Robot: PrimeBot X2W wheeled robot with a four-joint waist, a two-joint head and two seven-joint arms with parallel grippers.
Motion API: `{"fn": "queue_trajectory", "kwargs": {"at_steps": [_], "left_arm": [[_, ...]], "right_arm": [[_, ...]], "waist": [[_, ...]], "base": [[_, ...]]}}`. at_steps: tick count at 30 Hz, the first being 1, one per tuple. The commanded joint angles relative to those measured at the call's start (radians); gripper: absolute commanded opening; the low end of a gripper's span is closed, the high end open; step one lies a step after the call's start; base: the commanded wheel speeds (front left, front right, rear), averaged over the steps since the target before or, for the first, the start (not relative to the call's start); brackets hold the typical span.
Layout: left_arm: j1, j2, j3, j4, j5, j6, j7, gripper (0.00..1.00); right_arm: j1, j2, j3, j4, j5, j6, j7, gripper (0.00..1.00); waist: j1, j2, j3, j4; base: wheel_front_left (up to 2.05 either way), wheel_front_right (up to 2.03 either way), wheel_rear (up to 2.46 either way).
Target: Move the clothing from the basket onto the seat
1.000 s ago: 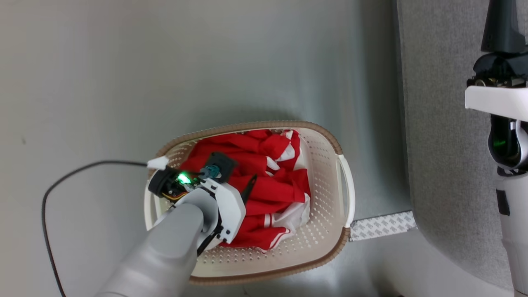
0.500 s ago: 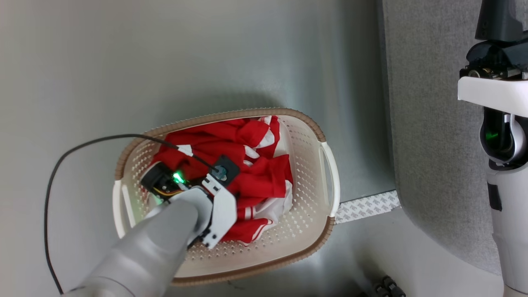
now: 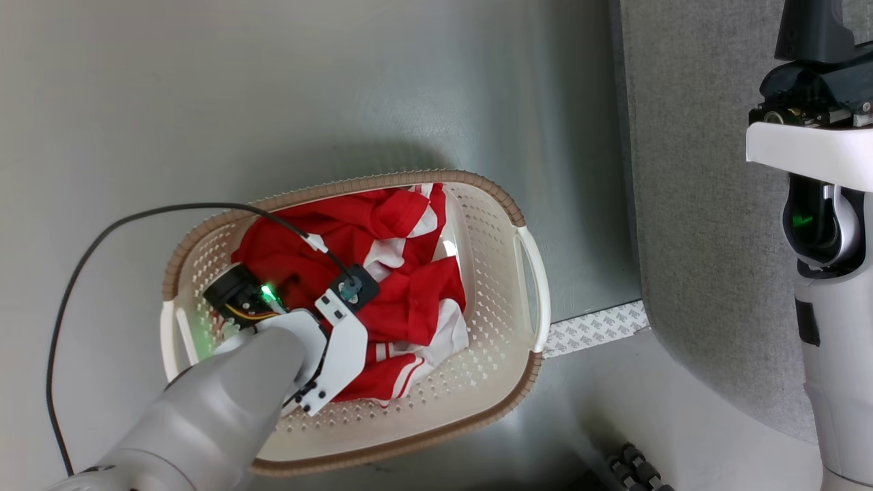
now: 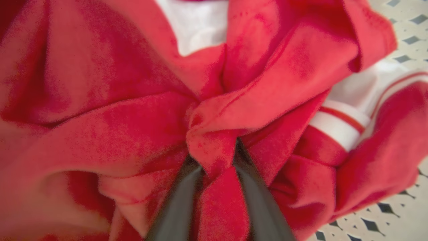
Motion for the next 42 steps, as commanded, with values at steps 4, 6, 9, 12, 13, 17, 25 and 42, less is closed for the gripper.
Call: {"fn": "queue_trajectory", "kwargs": {"at_steps": [4, 6, 9, 12, 13, 17, 25, 42], "left_arm": [[0.002, 0.011, -0.004, -0.018, -0.010, 0.002, -0.022, 0.00], [0.009, 0.005, -0.003, -0.024, -0.015, 0.002, -0.034, 0.00], [0.024, -0.007, -0.004, -0.031, -0.028, 0.002, -0.050, 0.00], [0.034, -0.015, -0.003, -0.035, -0.040, 0.002, -0.081, 0.00], [0.040, -0.018, -0.003, -0.039, -0.049, 0.002, -0.092, 0.00], [0.076, -0.032, -0.003, -0.054, -0.081, 0.002, -0.146, 0.00], [0.178, -0.085, -0.004, -0.098, -0.161, 0.002, -0.259, 0.00], [0.369, -0.098, -0.003, -0.218, -0.285, 0.002, -0.415, 0.00]], "right_arm": [[-0.005, 0.000, -0.005, 0.005, -0.007, -0.002, -0.003, 1.00], [-0.002, 0.000, -0.005, 0.008, -0.010, -0.002, -0.003, 1.00], [0.014, -0.001, -0.006, 0.016, -0.012, -0.002, -0.003, 1.00], [0.031, -0.007, 0.001, 0.025, -0.012, -0.002, -0.003, 1.00], [0.037, -0.009, 0.003, 0.029, -0.011, -0.002, -0.003, 1.00], [0.065, -0.021, 0.000, 0.044, -0.007, -0.002, -0.003, 1.00], [0.168, -0.073, -0.017, 0.103, 0.004, -0.002, -0.003, 1.00], [0.372, -0.142, -0.003, 0.201, 0.061, -0.002, -0.003, 1.00]], "waist": [[0.0000, 0.0000, -0.013, 0.004], [0.0000, 0.0000, -0.025, 0.008], [0.0000, 0.0000, -0.056, 0.018], [0.0000, 0.0000, -0.098, 0.030], [0.0000, 0.0000, -0.110, 0.032], [0.0000, 0.0000, -0.188, 0.047], [0.0000, 0.0000, -0.403, 0.114], [0.0000, 0.0000, -0.791, 0.205]], "base": [[0.00, 0.00, 0.00], [0.00, 0.00, 0.00], [0.00, 0.00, 0.00], [0.00, 0.00, 0.00], [0.00, 0.00, 0.00], [0.00, 0.00, 0.00], [0.00, 0.00, 0.00], [0.00, 0.00, 0.00]]}}
